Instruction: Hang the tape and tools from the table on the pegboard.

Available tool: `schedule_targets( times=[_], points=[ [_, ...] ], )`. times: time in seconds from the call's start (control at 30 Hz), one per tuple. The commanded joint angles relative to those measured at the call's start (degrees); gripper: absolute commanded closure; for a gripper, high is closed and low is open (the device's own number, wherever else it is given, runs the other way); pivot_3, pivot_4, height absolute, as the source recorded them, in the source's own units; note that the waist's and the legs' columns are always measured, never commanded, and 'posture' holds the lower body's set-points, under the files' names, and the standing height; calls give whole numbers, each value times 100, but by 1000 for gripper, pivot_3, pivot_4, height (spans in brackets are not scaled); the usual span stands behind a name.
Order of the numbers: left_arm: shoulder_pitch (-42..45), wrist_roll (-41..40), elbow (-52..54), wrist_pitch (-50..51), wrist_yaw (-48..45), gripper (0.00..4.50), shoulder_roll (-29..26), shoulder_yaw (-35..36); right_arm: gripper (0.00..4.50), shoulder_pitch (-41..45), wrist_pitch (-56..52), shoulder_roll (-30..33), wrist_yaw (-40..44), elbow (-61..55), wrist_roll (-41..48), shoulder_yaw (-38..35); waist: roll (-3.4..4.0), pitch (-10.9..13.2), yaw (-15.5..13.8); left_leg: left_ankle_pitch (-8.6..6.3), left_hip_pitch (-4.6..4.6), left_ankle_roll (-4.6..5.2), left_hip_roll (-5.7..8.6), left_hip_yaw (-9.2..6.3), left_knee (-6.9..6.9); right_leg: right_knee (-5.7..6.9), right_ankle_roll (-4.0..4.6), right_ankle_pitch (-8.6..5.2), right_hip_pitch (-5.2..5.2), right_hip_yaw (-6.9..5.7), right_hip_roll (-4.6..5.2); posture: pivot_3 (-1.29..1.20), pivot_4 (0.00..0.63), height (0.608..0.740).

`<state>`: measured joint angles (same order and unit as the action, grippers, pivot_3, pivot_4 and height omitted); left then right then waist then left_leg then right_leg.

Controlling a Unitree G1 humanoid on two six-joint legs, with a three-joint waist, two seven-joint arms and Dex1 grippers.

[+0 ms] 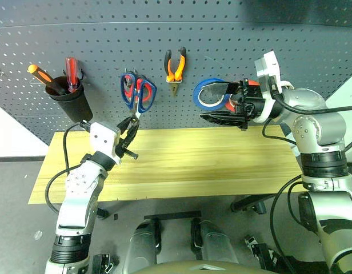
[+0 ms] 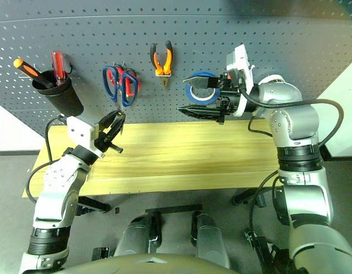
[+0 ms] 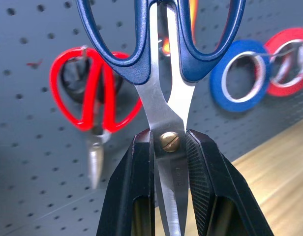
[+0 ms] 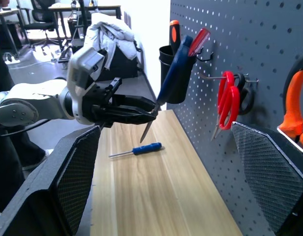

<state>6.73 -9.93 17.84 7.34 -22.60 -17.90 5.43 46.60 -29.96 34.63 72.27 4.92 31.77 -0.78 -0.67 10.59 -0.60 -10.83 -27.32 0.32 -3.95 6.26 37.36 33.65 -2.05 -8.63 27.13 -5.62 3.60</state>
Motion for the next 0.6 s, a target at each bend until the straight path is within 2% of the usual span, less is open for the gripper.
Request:
schedule_targets(
  times=[0.03,0.23,0.47,0.6],
  points=[
    [91,184,8,-67,125,3933,-112,52,0,83,123,84,-11,-65,-16,-96,1,-2,0,0,1,0,0,0,2,3,-1,-1,0,1,0,-19,82,731],
    [238,283,-370,239,254,3933,-219,37,0,45,192,99,-15,-46,-132,-41,1,-4,-4,1,3,1,1,-2,22,44,-8,-8,5,3,2,-18,85,731],
    [912,-120,-960,730,574,3933,227,201,0,70,302,80,-13,64,-280,10,5,-12,-16,-1,2,4,1,-6,51,56,-8,-8,-4,2,3,-19,85,731],
    [1266,121,-1509,543,457,3933,94,45,0,64,338,90,-17,76,-346,41,9,-18,-4,0,2,6,1,-7,56,63,-9,-8,-5,2,1,-23,87,731]
  ],
)
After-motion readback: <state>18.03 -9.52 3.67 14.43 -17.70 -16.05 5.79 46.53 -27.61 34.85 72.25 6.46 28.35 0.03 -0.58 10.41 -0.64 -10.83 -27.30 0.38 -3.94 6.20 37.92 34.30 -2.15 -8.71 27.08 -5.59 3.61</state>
